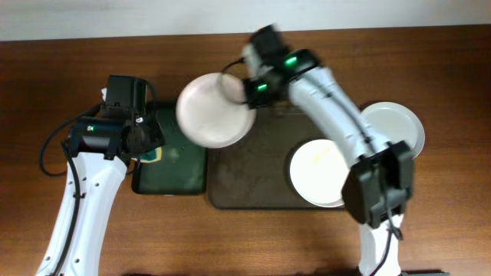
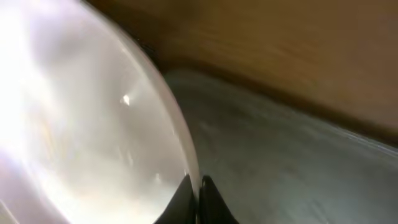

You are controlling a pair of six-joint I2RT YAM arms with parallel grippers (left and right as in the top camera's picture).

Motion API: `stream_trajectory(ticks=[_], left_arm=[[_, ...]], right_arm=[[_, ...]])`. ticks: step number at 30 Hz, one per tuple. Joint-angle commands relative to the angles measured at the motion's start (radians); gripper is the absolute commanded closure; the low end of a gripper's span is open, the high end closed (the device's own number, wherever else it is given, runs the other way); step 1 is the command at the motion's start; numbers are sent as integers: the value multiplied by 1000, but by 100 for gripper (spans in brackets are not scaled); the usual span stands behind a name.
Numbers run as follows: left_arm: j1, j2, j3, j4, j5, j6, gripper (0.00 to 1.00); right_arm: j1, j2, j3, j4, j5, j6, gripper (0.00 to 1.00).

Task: Clean dirty plates on tray and stack at the side
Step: 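Lift the cleaned plate with the right gripper and carry it right, then lower the plate onto the plate at the right and open the right gripper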

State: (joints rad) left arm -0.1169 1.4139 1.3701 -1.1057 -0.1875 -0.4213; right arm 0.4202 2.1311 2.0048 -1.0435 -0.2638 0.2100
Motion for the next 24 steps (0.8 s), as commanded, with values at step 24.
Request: stream_trajectory(ticks=[24], left_arm=[[-5, 0, -2, 20, 105, 11, 100]], right_arm=[[-959, -64, -340, -147, 155, 8, 96]])
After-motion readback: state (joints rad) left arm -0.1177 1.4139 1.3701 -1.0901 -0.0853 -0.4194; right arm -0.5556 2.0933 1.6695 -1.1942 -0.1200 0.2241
